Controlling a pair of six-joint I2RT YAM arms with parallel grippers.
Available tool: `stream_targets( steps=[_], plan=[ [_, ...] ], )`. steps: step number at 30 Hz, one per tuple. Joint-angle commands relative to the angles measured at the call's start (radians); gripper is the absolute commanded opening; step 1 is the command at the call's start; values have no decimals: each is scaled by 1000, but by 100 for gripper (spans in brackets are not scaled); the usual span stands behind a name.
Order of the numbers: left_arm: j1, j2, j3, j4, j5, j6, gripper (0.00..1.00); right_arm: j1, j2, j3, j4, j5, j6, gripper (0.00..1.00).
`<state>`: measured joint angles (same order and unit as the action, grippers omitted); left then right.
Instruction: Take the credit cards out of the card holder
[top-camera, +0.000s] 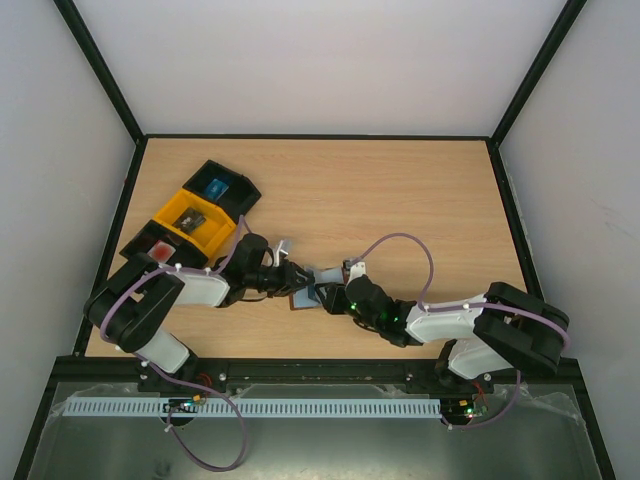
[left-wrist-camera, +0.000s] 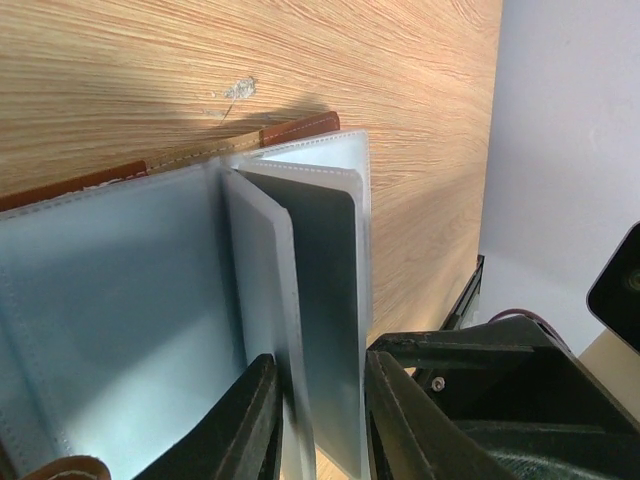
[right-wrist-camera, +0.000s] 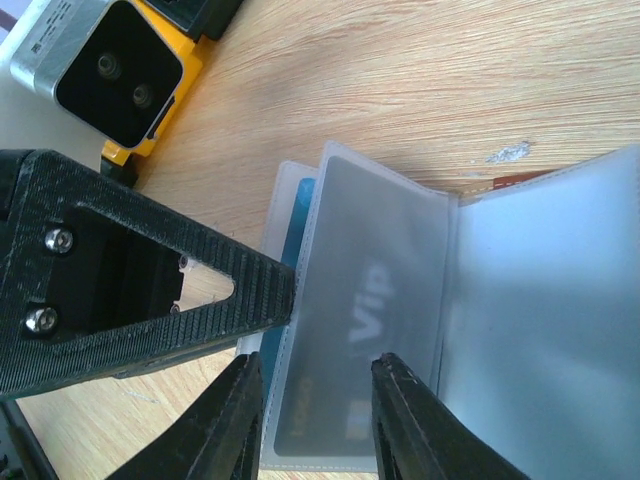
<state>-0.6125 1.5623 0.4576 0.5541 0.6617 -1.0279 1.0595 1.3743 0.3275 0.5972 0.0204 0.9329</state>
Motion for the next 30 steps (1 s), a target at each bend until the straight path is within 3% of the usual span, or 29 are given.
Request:
stream_targets(
  steps=[1, 20, 30],
  plan=[
    [-6, 12, 20, -8, -7, 21, 26, -2, -15, 6, 8, -11, -12, 32],
    [-13, 22, 29, -7, -8, 18, 25, 9, -2, 60, -90, -4, -50, 41],
    [-12, 25, 29, -8, -7, 21, 25, 13, 8, 106, -207, 59, -82, 40]
  ],
)
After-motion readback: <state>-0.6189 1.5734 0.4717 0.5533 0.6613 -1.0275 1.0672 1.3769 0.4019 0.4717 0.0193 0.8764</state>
